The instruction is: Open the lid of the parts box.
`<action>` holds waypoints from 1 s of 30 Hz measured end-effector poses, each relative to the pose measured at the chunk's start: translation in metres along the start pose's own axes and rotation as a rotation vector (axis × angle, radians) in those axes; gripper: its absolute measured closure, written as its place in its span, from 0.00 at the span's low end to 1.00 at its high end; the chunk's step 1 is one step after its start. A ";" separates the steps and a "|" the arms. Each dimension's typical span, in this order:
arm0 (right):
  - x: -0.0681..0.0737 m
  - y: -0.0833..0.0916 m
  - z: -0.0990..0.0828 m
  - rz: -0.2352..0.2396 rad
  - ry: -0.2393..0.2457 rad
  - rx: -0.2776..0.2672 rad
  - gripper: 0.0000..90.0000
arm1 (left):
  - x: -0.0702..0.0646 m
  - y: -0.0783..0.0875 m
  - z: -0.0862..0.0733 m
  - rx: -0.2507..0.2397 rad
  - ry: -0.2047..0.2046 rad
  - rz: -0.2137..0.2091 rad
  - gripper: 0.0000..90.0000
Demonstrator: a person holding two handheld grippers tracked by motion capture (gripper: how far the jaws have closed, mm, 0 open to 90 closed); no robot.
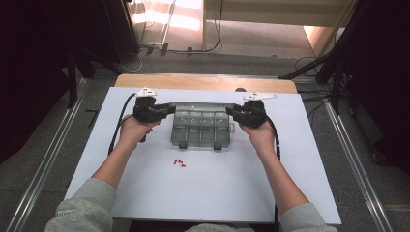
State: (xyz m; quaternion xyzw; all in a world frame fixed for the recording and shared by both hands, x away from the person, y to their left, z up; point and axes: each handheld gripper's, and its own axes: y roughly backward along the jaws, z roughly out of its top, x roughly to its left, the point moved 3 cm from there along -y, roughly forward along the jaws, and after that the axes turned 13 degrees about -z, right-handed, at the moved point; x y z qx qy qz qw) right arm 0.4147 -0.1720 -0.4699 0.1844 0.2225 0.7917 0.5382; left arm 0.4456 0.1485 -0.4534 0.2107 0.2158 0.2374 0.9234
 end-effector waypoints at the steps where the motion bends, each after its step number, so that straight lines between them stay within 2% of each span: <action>1: 0.000 -0.001 0.000 -0.001 0.000 -0.002 0.76 | 0.000 0.000 0.000 -0.002 0.000 0.001 0.79; 6: -0.001 -0.003 0.001 0.002 -0.018 -0.008 0.76 | 0.000 -0.001 0.001 -0.019 0.021 0.009 0.79; 8: -0.001 -0.005 0.000 -0.004 -0.022 -0.015 0.75 | 0.001 -0.002 0.001 -0.025 0.017 0.013 0.79; 11: -0.002 -0.007 0.000 0.005 -0.022 -0.044 0.70 | 0.002 -0.004 0.001 -0.038 0.014 0.022 0.76; 16: 0.000 -0.010 0.001 -0.014 0.014 -0.066 0.69 | 0.007 -0.007 0.000 -0.058 0.002 0.027 0.74; 22: -0.004 -0.013 -0.001 0.008 -0.050 -0.079 0.67 | 0.008 -0.010 0.000 -0.069 -0.007 0.030 0.74; 24: -0.003 -0.015 -0.001 0.007 -0.054 -0.081 0.66 | 0.008 -0.012 0.001 -0.059 -0.009 0.034 0.74; 28: -0.002 -0.017 -0.001 -0.003 -0.047 -0.091 0.64 | 0.008 -0.015 0.003 -0.068 -0.015 0.044 0.70; 30: -0.002 -0.018 -0.001 0.002 -0.065 -0.099 0.62 | 0.010 -0.017 0.002 -0.059 -0.025 0.049 0.70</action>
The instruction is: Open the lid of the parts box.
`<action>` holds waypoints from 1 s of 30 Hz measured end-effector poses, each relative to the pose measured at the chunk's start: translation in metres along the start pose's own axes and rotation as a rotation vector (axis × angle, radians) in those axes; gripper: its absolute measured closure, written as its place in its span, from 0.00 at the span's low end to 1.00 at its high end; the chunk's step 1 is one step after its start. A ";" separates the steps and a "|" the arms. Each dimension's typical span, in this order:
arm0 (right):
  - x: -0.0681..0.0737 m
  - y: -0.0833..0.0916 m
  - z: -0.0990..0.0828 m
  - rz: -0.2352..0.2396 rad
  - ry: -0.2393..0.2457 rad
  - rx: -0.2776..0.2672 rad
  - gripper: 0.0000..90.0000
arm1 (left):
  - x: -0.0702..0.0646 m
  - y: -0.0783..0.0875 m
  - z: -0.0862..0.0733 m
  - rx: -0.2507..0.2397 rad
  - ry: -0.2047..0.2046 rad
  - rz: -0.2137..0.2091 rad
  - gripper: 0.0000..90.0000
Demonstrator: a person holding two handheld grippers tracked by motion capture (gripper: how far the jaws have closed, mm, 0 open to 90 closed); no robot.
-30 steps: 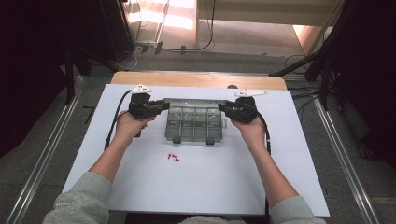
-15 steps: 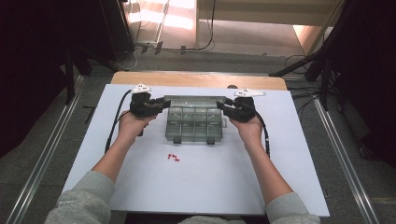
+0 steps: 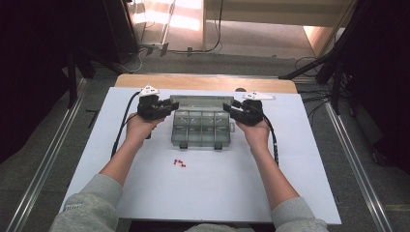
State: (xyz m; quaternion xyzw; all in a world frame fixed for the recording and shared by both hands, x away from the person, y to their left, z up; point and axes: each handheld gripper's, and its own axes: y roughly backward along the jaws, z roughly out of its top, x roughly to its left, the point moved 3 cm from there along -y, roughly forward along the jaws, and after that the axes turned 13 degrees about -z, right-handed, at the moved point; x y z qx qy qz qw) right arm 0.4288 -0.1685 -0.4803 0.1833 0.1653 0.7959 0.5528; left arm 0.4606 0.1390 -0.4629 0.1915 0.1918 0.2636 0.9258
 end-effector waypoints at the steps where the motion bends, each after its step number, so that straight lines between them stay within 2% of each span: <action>1: 0.000 -0.001 0.000 -0.002 -0.003 -0.005 0.59 | 0.001 -0.001 -0.001 0.010 -0.001 0.003 0.71; 6: 0.001 -0.006 -0.002 -0.001 0.002 -0.017 0.58 | 0.004 -0.005 -0.003 0.005 0.006 0.009 0.70; 11: 0.001 -0.012 -0.004 0.001 -0.026 -0.031 0.59 | 0.007 -0.008 -0.004 -0.015 0.014 0.012 0.70; 13: 0.001 -0.014 -0.005 0.003 -0.037 -0.037 0.59 | 0.008 -0.010 -0.004 -0.020 0.020 0.012 0.66; 16: 0.000 -0.015 -0.007 0.011 -0.055 -0.044 0.59 | 0.009 -0.014 -0.005 -0.023 0.016 0.019 0.66; 19: -0.001 -0.018 -0.008 0.001 -0.053 -0.043 0.61 | 0.010 -0.016 -0.006 -0.044 0.030 0.022 0.66; 20: -0.001 -0.019 -0.009 -0.016 -0.059 -0.038 0.62 | 0.011 -0.016 -0.006 -0.046 0.035 0.023 0.66; 24: -0.001 -0.023 -0.011 -0.031 -0.059 -0.036 0.63 | 0.012 -0.020 -0.008 -0.047 0.046 0.038 0.66; 27: -0.002 -0.025 -0.013 -0.031 -0.070 -0.026 0.63 | 0.012 -0.022 -0.009 -0.047 0.070 0.027 0.62; 30: -0.002 -0.026 -0.014 -0.032 -0.073 -0.027 0.63 | 0.013 -0.024 -0.010 -0.047 0.072 0.038 0.61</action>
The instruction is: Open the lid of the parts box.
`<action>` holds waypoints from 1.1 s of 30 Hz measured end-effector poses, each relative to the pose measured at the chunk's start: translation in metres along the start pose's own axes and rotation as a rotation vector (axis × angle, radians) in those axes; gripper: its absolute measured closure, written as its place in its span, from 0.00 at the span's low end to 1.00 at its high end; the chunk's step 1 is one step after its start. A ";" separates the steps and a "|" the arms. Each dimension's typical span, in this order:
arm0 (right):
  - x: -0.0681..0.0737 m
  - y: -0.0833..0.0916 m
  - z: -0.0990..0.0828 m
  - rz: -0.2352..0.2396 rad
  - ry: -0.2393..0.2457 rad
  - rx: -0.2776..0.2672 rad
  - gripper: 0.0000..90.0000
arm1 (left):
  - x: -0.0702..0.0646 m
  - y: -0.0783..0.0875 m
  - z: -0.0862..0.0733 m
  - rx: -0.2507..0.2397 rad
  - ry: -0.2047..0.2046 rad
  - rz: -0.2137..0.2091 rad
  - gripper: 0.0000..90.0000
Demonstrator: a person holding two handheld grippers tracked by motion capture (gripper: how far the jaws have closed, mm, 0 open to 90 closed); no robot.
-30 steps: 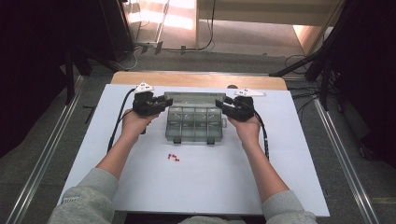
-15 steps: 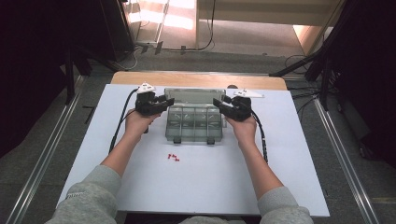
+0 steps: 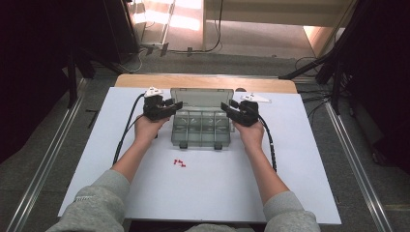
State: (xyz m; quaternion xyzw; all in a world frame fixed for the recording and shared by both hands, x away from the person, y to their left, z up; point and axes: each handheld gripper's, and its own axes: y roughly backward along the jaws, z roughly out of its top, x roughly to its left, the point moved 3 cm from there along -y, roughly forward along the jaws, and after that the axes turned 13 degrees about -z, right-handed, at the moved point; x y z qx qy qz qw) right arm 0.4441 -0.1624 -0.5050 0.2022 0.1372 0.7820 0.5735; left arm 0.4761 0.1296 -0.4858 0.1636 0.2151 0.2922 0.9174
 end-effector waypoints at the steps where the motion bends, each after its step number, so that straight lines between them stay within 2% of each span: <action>1: 0.000 0.000 0.000 -0.002 -0.001 -0.002 0.63 | 0.000 0.000 0.000 -0.001 -0.007 0.003 0.61; 12: 0.000 -0.006 -0.003 -0.018 -0.022 -0.009 0.65 | 0.002 -0.004 -0.001 -0.017 0.026 0.008 0.62; 15: 0.000 -0.008 -0.004 -0.031 -0.014 -0.014 0.66 | 0.003 -0.006 -0.002 -0.021 0.038 0.020 0.63; 18: -0.002 -0.010 -0.005 -0.018 -0.055 -0.009 0.66 | 0.004 -0.008 -0.003 -0.019 0.052 0.027 0.63; 20: -0.002 -0.011 -0.005 -0.020 -0.056 -0.010 0.67 | 0.004 -0.009 -0.003 -0.025 0.046 0.031 0.63; 23: -0.001 -0.012 -0.006 -0.036 -0.041 -0.012 0.68 | 0.006 -0.010 -0.004 -0.025 0.070 0.024 0.63; 28: -0.002 -0.014 -0.007 -0.037 -0.047 -0.003 0.69 | 0.010 -0.010 -0.005 -0.042 0.107 0.007 0.63; 33: -0.002 -0.017 -0.007 -0.036 -0.052 0.012 0.68 | 0.009 -0.015 -0.008 -0.028 0.089 0.024 0.63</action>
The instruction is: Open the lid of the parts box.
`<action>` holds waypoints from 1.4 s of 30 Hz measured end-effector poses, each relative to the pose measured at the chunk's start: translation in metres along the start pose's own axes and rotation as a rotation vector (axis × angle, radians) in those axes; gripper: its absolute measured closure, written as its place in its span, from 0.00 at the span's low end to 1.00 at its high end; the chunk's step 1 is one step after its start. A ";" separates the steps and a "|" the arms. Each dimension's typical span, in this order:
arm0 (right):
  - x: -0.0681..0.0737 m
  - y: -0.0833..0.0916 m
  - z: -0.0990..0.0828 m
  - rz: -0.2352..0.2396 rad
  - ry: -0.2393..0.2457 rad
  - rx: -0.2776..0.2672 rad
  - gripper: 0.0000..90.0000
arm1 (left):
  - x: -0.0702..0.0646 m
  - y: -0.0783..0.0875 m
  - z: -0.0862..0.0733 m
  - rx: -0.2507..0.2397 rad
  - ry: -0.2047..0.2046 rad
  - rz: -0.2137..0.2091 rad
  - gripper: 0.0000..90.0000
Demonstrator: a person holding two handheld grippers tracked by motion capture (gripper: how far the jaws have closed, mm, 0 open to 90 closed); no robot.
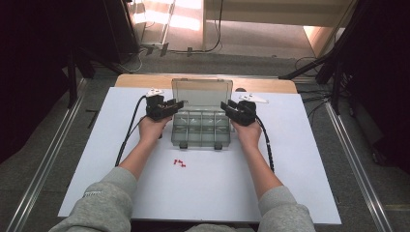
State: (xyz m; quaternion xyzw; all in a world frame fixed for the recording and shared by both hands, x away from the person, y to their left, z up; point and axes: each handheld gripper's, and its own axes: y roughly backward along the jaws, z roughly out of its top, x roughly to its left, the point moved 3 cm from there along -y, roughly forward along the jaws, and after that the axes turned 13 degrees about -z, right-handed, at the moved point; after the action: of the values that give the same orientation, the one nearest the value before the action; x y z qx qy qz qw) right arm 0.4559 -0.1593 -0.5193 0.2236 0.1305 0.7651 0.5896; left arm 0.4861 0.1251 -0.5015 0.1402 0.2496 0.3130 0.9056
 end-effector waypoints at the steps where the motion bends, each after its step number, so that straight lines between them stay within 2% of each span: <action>1: 0.000 0.000 0.000 0.003 -0.002 0.003 0.67 | 0.000 0.000 0.000 0.002 0.000 0.001 0.63; 4: -0.001 -0.002 0.000 0.019 -0.019 0.020 0.66 | 0.001 0.000 0.000 0.001 0.009 -0.005 0.64; 6: -0.002 -0.003 0.000 0.019 -0.012 0.021 0.67 | 0.002 0.000 0.000 -0.003 0.023 -0.015 0.64; 13: -0.001 -0.008 -0.002 0.005 -0.030 0.032 0.68 | 0.003 -0.004 -0.001 -0.002 0.021 0.010 0.64; 17: -0.002 -0.009 -0.003 -0.002 -0.034 0.043 0.69 | 0.006 -0.006 -0.003 -0.003 0.050 0.011 0.67; 20: -0.003 -0.010 -0.004 -0.005 -0.075 0.058 0.71 | 0.006 -0.007 -0.004 -0.002 0.056 0.014 0.67; 24: -0.004 -0.012 -0.004 -0.021 -0.064 0.069 0.73 | 0.007 -0.009 -0.006 0.010 0.051 0.024 0.67; 26: -0.004 -0.014 -0.005 -0.019 -0.074 0.078 0.74 | 0.007 -0.010 -0.007 0.011 0.046 0.030 0.67; 33: -0.006 -0.016 -0.006 -0.006 -0.098 0.090 0.75 | 0.009 -0.013 -0.009 0.007 0.076 0.028 0.67; 37: -0.008 -0.018 -0.007 0.004 -0.115 0.109 0.74 | 0.013 -0.015 -0.010 0.001 0.132 0.016 0.67; 42: -0.009 -0.019 -0.008 0.007 -0.138 0.136 0.74 | 0.014 -0.015 -0.010 0.011 0.139 0.017 0.67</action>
State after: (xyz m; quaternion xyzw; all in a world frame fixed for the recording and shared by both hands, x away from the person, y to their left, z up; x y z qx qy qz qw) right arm 0.4699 -0.1620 -0.5366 0.3158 0.1407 0.7392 0.5779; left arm 0.4974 0.1230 -0.5214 0.1251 0.3124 0.3285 0.8826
